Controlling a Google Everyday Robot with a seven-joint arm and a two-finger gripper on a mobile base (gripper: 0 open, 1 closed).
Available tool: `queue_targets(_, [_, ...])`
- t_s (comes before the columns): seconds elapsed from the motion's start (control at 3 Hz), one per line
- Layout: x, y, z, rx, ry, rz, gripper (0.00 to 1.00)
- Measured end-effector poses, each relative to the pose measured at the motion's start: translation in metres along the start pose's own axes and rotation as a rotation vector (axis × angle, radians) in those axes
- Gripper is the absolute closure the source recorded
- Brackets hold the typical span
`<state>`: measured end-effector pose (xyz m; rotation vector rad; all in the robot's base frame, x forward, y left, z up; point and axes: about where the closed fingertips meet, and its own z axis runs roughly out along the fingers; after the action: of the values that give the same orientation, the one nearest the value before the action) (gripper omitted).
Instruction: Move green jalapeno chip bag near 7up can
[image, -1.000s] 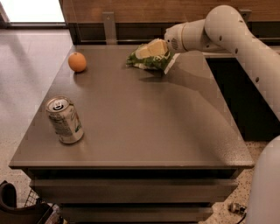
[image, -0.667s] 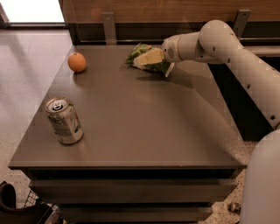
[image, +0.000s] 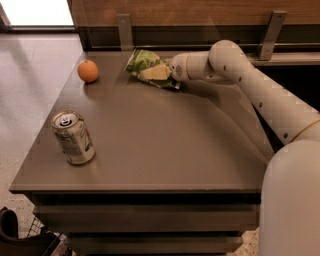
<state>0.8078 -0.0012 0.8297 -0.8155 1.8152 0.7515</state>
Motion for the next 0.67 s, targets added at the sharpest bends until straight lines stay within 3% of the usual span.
queue_targets(0.33, [0.0004, 0.0016, 0.002, -0.003, 0.002, -0.001, 0.57])
queue_targets(0.67, [0.0004, 0.0034, 0.0044, -0.007, 0.003, 0.0, 0.88])
